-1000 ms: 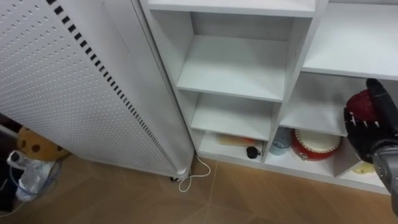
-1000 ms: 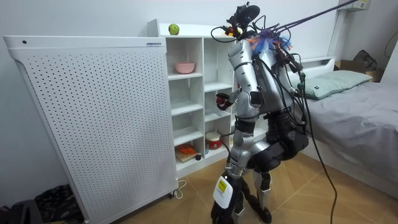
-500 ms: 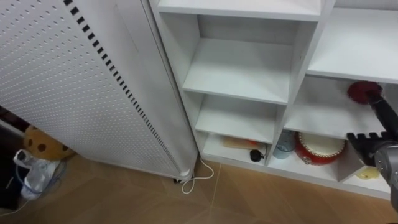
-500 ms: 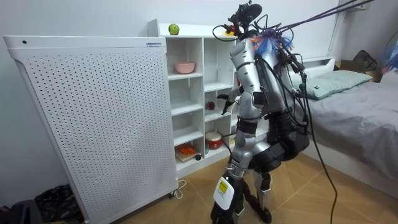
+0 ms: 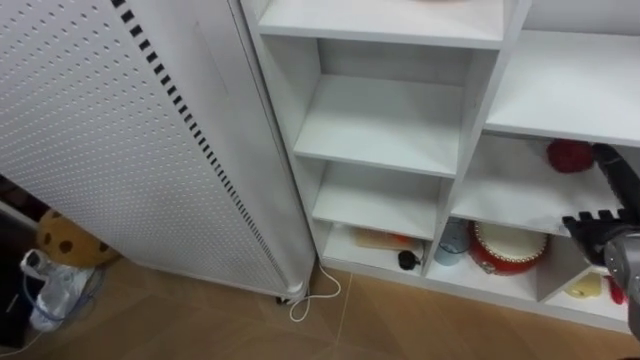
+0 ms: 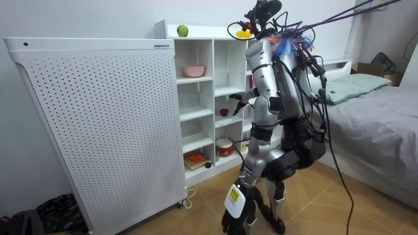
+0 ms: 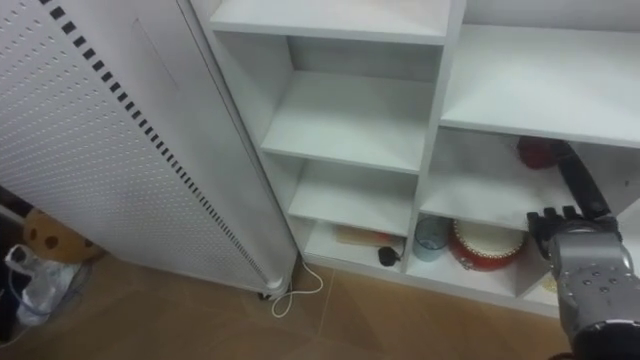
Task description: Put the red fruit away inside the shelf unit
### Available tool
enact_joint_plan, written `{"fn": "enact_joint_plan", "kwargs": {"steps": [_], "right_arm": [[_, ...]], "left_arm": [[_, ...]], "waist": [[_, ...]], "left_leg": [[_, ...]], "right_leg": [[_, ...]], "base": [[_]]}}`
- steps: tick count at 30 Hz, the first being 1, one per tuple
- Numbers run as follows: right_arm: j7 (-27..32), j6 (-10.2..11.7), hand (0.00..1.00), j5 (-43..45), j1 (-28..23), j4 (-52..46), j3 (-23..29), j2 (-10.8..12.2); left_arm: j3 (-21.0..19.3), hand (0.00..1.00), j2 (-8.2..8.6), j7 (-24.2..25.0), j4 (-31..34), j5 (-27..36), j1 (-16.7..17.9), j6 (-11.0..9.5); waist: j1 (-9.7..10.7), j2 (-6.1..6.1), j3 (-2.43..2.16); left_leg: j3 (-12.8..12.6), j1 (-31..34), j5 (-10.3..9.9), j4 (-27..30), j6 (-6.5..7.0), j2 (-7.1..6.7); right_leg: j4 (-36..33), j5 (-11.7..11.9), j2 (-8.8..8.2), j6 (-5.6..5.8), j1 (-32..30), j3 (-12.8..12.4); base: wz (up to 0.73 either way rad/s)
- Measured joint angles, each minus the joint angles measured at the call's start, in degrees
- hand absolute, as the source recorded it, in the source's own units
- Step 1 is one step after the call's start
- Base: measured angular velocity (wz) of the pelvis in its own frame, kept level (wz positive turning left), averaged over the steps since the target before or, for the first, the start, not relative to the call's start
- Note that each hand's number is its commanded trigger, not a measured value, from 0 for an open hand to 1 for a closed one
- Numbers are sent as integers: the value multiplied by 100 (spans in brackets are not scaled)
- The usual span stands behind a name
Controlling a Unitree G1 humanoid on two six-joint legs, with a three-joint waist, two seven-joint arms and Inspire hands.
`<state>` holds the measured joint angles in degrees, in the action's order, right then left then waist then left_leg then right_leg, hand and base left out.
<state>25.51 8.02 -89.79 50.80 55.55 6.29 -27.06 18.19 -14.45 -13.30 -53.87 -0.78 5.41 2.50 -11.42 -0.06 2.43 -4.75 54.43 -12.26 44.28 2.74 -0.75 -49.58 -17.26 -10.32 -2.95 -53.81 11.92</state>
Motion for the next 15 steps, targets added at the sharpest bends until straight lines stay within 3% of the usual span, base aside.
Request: {"fn": "enact_joint_plan", "kwargs": {"steps": [8,15], "right_arm": [[-825,-95,0,0,-469,467,-108,3],[-1814,-410,0,7,-1186,1335,-430,10]], "left_arm": [[-1,0,-7,168,-118,12,56,16],[-19,0,-26,431,-702,9,-95,79]], "waist": [[-18,22,14],[-75,28,61]], "left_leg": [[21,-482,-13,-190,-15,43],[35,-1309,14,-754,-48,92]], "right_leg": [[271,24,77,31,531,50],[858,109,127,78,1356,107]], "base": [[-2],[-2]]}}
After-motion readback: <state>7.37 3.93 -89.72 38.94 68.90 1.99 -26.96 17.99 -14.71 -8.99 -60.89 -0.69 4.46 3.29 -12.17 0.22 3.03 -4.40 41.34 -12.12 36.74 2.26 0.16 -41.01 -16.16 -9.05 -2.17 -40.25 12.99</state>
